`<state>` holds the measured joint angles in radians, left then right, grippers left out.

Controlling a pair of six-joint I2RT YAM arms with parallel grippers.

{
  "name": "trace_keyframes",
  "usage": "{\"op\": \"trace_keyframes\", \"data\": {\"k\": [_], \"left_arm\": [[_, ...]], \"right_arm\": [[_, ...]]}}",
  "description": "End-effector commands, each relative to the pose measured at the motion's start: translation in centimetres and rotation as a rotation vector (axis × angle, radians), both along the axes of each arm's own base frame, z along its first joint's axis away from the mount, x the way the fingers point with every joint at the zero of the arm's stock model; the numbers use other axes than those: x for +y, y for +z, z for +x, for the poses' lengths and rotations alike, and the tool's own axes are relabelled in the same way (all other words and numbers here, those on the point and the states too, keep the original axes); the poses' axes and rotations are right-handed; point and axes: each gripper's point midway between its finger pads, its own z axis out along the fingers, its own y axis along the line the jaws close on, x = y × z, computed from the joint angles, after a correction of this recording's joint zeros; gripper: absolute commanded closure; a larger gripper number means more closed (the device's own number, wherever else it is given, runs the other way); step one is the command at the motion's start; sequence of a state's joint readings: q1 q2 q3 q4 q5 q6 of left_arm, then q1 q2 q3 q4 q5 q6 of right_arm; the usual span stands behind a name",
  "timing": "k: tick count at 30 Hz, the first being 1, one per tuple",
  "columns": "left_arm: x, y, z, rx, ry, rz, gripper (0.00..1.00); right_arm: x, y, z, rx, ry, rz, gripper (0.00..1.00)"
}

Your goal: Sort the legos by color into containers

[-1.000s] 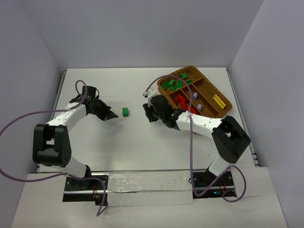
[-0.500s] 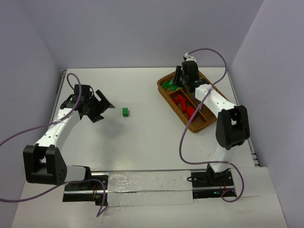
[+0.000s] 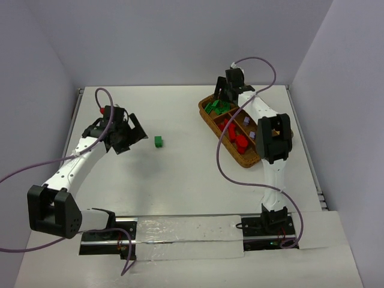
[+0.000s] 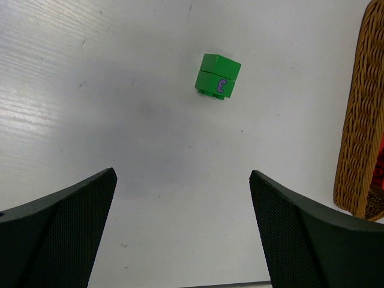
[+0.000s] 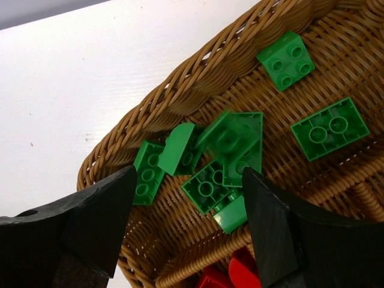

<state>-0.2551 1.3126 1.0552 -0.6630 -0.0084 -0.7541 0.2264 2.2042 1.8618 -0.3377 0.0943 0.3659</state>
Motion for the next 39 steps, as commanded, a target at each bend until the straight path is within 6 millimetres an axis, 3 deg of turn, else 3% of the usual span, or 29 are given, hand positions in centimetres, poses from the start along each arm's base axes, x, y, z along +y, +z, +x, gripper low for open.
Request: {"op": "trace_keyframes", "data": {"k": [1, 6, 9, 11, 13, 20, 30, 39], "left_arm": [[-0.5, 3.2, 1.3, -0.153, 0.011, 0.019, 0.01], [-1.3, 3.0, 2.2, -0.2, -0.024, 0.04, 0.01], [-1.6, 1.9, 3.1, -0.131, -0.043, 0.11, 0.01], [-2.8, 1.2, 4.2, -0.088, -0.074, 0.141, 0.01], [-4.2, -0.2, 5.1, -0.042, -0.098, 0.192, 0.03], [-7.0, -3.5, 7.5, 0.001, -0.175, 0.239, 0.08], [-7.6, -8.3, 7.8, 0.069, -0.282, 0.349, 0.26], [-7.6, -10.2, 8.3, 0.084, -0.301, 0.374, 0.39]], "right_arm": [[0.5, 4.8, 0.4, -0.087, 0.001, 0.032, 0.21], [0.3, 8.5, -2.6, -0.181, 0.025, 0.057, 0.21], [0.7, 9.2, -5.8, -0.193, 0.058, 0.087, 0.21], [1.2, 10.9, -7.4, -0.236, 0.085, 0.111, 0.21], [1.6, 9.5, -10.2, -0.211, 0.112, 0.116, 0.21], [2.6, 10.3, -14.9, -0.223, 0.169, 0.15, 0.21], [3.8, 10.0, -16.9, -0.188, 0.231, 0.2, 0.2], [4.2, 10.4, -16.4, -0.185, 0.244, 0.203, 0.2]]}}
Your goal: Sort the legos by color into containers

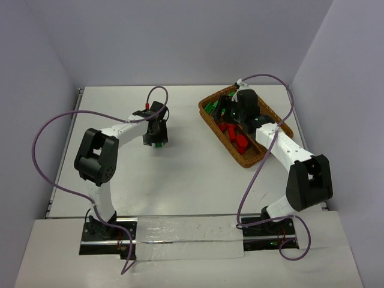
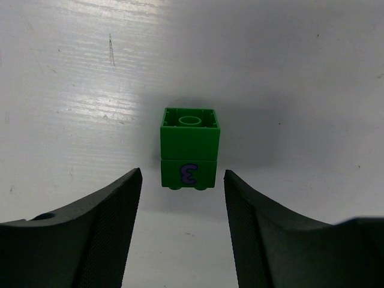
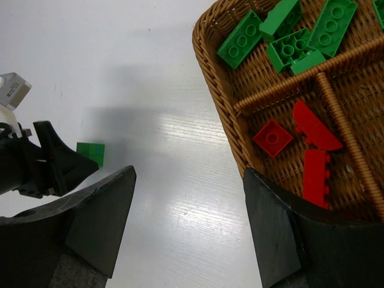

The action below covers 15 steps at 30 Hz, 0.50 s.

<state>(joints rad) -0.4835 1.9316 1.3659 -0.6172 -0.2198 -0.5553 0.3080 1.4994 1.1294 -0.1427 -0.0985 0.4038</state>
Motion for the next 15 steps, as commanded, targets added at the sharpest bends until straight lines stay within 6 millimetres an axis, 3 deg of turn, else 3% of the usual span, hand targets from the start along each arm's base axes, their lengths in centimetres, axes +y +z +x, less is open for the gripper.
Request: {"op": "trace_keyframes", "data": {"k": [1, 3, 6, 7, 8, 13, 15], "left_arm": [[-0.8, 0.9, 2.3, -0.075, -0.024, -0.004, 0.42], [-0.8, 0.9, 2.2, -0.074, -0.03, -0.002, 0.49], [-0.6, 2.0, 1.9, -0.089, -0.031, -0.004, 0.88], [-0.5, 2.7, 1.7, -0.102, -0.035, -0.011, 0.96], [-0.5, 3.6, 1.4, -0.116, -0.046, -0.028, 1.0], [-1.1, 10.0, -1.3, -0.225, -0.165, -0.239, 1.0], [-0.9, 11.6, -2.4, -0.284, -0.204, -0.28, 1.0]], "right_arm": [[0.7, 2.7, 0.2, -0.06, 0.02, 0.03, 0.2], [0.7, 2.9, 0.2, -0.064, 0.019, 0.029, 0.2], [1.0, 3.3, 0.1, -0.065, 0.033, 0.036, 0.2], [1.3, 3.5, 0.1, -0.065, 0.048, 0.041, 0.2], [1.7, 3.7, 0.0, -0.062, 0.07, 0.047, 0.2], [4.4, 4.6, -0.5, 0.006, 0.173, 0.102, 0.2], [5.4, 4.5, -0.9, 0.033, 0.203, 0.125, 0.2]]}}
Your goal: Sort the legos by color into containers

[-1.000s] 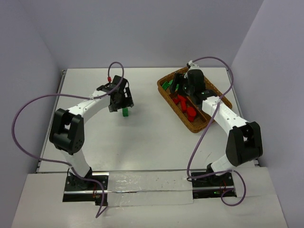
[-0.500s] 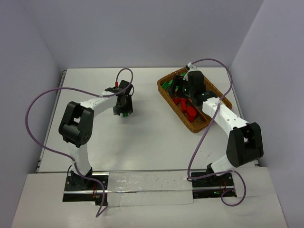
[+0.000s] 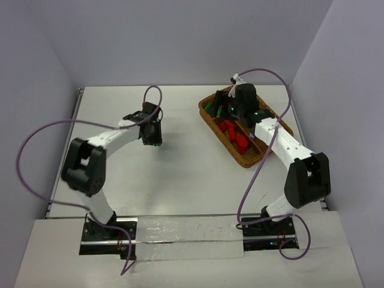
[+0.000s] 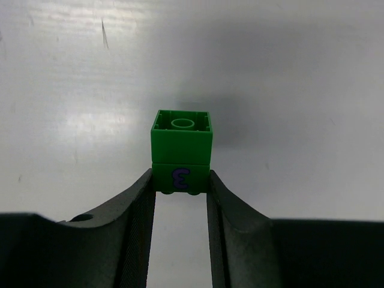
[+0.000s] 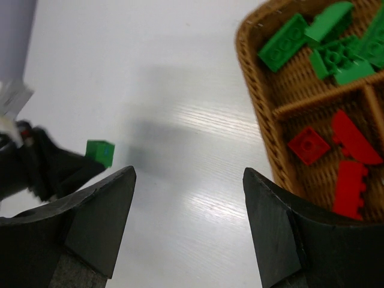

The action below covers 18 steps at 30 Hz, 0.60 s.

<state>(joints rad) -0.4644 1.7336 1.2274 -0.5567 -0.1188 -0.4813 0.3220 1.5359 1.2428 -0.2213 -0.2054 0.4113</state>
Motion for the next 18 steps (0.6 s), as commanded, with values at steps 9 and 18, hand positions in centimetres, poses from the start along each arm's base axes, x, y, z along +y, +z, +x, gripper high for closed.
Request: {"op": "trace_keyframes", "data": {"k": [9, 18], "left_arm": [[-0.3, 11.0, -5.2, -0.289, -0.242, -0.268, 1.0], [1.0, 13.6, -6.9, -0.424, -0.223, -0.296, 1.0]], "right_arm": [[14.1, 4.5, -6.6, 0.066, 0.421, 0.168, 0.2], [17.8, 4.5, -9.9, 0.178, 0.558, 0.364, 0.21]]}}
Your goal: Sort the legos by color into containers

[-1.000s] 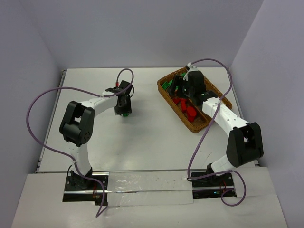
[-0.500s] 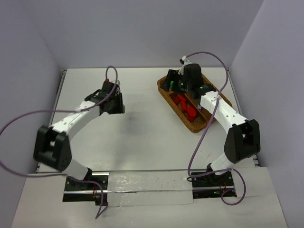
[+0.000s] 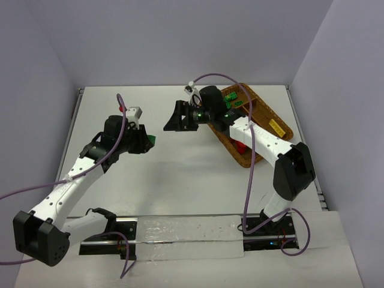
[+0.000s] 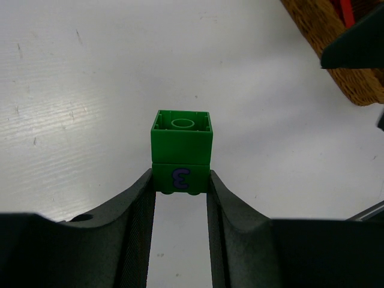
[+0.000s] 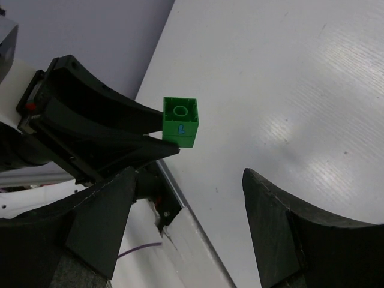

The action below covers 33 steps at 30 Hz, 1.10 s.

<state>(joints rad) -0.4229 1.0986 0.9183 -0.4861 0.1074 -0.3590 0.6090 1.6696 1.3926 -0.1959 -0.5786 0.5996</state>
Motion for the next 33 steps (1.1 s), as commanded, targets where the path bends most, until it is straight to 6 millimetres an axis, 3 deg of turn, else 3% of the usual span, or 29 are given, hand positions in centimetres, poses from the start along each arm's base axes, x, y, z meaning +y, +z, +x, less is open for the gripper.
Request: {"op": "trace_keyframes", "data": {"k": [1, 18, 26, 33], "left_arm": [[-0.4, 2.7, 0.4, -0.106, -0.021, -0.055, 1.0], [-0.4, 2.9, 0.5, -0.096, -0.016, -0.052, 1.0], [-0.3, 3.1, 0.5, -0.089, -0.013, -0.045, 1.0], [-0.2, 3.4, 0.6, -0.091, 0.003, -0.049, 1.0]], "right_arm": [[1.0, 1.4, -0.1, 0.028, 0.021, 0.085, 0.22], [5.2, -0.6, -1.3, 0.147, 0.127, 0.122, 0.23], [6.4, 1.0, -2.1, 0.13, 0.182, 0.194, 0.24], [7.4, 1.1, -1.9, 0.141, 0.185, 0.235, 0.26]]}}
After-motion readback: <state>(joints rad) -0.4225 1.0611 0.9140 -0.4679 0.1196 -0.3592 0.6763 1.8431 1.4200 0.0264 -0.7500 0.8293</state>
